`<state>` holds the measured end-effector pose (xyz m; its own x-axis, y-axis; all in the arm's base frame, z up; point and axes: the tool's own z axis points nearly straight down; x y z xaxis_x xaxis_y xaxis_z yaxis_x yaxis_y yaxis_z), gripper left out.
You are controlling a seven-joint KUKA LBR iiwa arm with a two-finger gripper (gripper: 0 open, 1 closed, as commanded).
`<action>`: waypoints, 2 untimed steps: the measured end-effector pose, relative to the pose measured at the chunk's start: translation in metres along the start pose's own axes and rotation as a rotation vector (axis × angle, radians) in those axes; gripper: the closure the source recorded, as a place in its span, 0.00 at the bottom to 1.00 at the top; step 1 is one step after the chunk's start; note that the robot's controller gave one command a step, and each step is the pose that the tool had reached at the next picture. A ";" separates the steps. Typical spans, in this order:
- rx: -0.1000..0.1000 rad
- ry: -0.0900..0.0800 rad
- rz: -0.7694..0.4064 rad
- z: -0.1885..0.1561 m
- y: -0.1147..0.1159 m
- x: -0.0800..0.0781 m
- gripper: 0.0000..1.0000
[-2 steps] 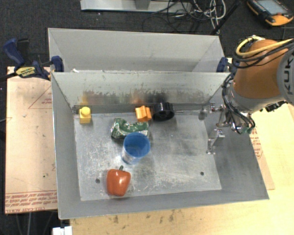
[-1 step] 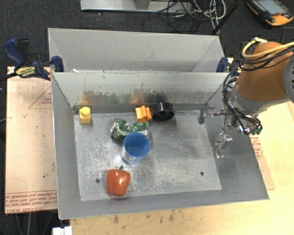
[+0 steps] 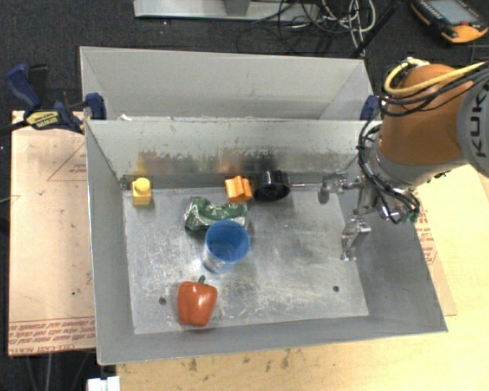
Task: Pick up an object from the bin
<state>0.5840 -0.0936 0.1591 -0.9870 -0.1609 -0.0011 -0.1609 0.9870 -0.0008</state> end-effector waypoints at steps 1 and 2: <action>0.001 -0.011 -0.064 0.023 0.022 -0.033 0.00; 0.000 -0.004 -0.076 0.055 0.055 -0.061 0.00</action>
Offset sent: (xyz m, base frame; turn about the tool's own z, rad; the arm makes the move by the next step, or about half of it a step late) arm 0.0660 0.0927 -0.0726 -0.0647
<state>0.6355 -0.0294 0.1043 -0.9719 -0.2354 -0.0047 -0.2354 0.9719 -0.0013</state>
